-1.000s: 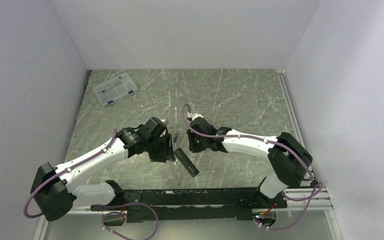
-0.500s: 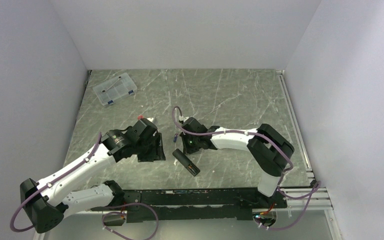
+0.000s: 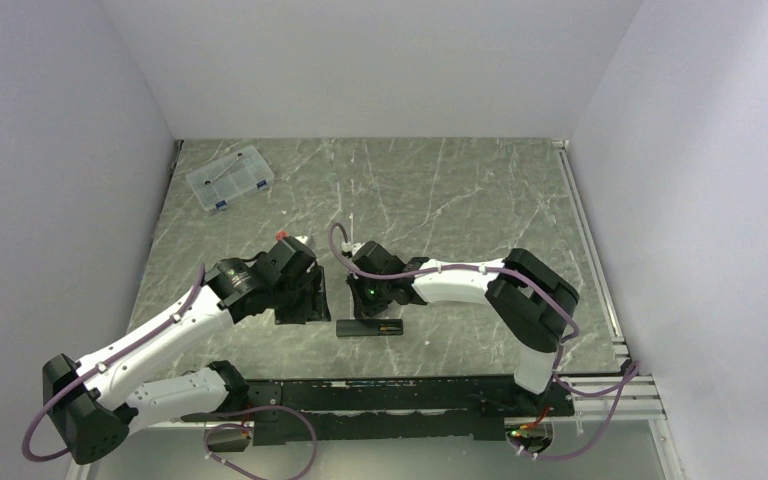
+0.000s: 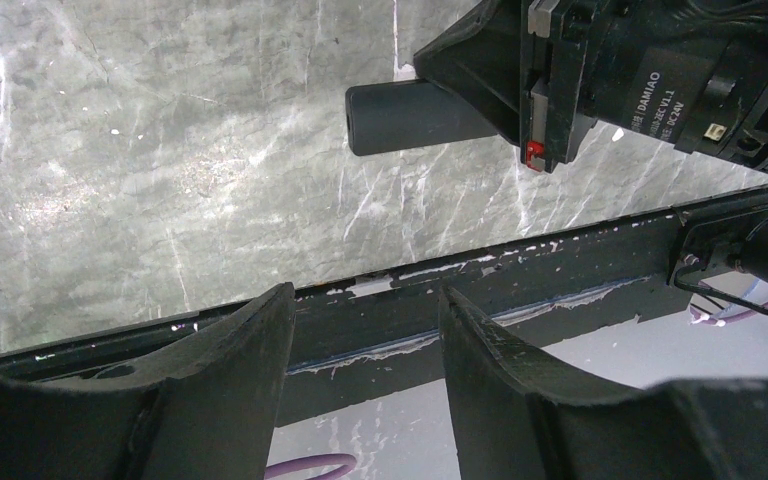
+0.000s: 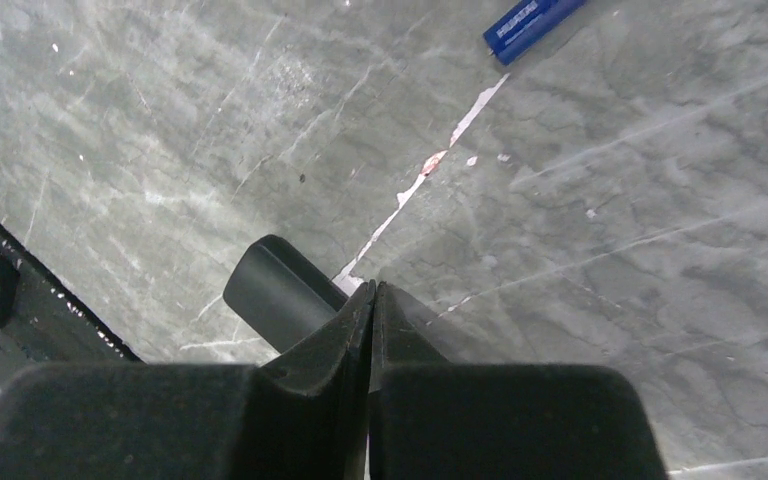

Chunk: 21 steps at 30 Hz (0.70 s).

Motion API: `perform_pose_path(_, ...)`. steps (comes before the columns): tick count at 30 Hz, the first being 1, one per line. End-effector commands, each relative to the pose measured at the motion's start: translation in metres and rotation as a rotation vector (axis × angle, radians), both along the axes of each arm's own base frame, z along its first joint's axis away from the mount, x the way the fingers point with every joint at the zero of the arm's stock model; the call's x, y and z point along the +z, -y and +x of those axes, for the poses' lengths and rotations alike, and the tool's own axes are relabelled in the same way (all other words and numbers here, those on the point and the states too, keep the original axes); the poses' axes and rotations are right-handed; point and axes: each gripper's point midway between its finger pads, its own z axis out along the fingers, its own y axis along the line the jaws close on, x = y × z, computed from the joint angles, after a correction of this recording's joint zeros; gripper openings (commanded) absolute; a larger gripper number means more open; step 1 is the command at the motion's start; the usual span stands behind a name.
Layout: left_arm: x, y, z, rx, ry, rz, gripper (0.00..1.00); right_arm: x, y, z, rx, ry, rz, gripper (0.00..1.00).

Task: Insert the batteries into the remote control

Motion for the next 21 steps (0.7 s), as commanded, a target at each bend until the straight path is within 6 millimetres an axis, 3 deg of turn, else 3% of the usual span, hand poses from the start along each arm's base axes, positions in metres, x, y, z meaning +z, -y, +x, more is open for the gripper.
perform_pose_path(1, 0.005, -0.001, 0.006, 0.008, 0.029, 0.003, 0.60, 0.025, -0.009, 0.021, -0.018, 0.093, 0.018, 0.06)
perform_pose_path(7, 0.010, -0.001, 0.007, 0.013, 0.042, -0.006, 0.60, 0.048, -0.009, 0.045, -0.076, 0.153, 0.043, 0.30)
perform_pose_path(12, 0.012, -0.004, 0.007, 0.018, 0.049, 0.001, 0.60, 0.056, -0.013, 0.059, -0.118, 0.175, 0.048, 0.44)
perform_pose_path(21, 0.017, -0.009, 0.007, 0.032, 0.065, 0.006, 0.61, 0.057, -0.018, 0.086, -0.281, 0.171, 0.018, 0.49)
